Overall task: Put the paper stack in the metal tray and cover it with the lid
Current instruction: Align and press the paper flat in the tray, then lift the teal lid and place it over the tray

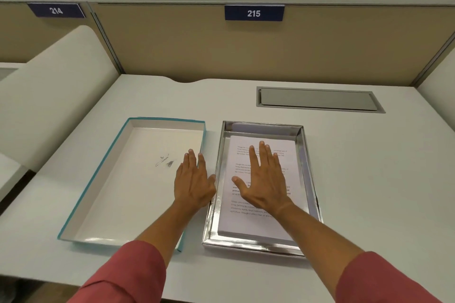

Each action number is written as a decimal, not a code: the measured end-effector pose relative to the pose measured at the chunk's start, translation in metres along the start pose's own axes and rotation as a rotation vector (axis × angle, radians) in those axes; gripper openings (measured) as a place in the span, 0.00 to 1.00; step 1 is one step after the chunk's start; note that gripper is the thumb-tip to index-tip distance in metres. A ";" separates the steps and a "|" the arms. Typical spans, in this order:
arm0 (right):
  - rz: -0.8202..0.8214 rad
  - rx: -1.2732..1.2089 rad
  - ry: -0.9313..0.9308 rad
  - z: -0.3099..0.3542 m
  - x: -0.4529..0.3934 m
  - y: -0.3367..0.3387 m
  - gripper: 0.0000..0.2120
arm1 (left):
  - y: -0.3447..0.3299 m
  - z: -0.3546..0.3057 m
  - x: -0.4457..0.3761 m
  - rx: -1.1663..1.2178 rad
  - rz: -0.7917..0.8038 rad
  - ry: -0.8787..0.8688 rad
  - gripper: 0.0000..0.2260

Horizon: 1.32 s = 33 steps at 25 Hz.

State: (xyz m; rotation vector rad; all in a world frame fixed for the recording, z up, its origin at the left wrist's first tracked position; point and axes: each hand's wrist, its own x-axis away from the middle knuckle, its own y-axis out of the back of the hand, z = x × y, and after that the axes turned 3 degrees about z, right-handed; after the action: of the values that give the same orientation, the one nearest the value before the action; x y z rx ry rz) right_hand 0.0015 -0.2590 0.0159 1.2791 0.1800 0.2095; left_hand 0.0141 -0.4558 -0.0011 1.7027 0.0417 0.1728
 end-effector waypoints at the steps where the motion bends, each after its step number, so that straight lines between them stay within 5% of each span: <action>1: 0.003 -0.002 -0.004 0.001 0.000 -0.001 0.47 | -0.001 0.001 0.000 0.004 0.003 0.009 0.32; 8: 0.003 -0.027 -0.045 0.007 0.002 -0.004 0.46 | 0.001 0.004 -0.004 0.101 -0.005 -0.026 0.24; 13: 0.010 -0.050 -0.102 0.008 0.010 -0.004 0.45 | 0.006 0.017 -0.013 0.168 -0.018 -0.004 0.05; 29: -0.084 -0.279 -0.087 0.027 0.002 0.046 0.40 | 0.182 0.010 -0.011 0.561 -0.584 0.044 0.12; 33: -0.093 -0.411 -0.080 0.028 -0.005 0.066 0.38 | 0.236 0.000 -0.005 0.825 -0.658 0.042 0.10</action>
State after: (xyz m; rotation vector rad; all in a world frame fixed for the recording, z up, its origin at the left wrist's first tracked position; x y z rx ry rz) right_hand -0.0002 -0.2680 0.0872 0.8664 0.1199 0.1076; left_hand -0.0076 -0.4899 0.2317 2.3949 0.7843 -0.3517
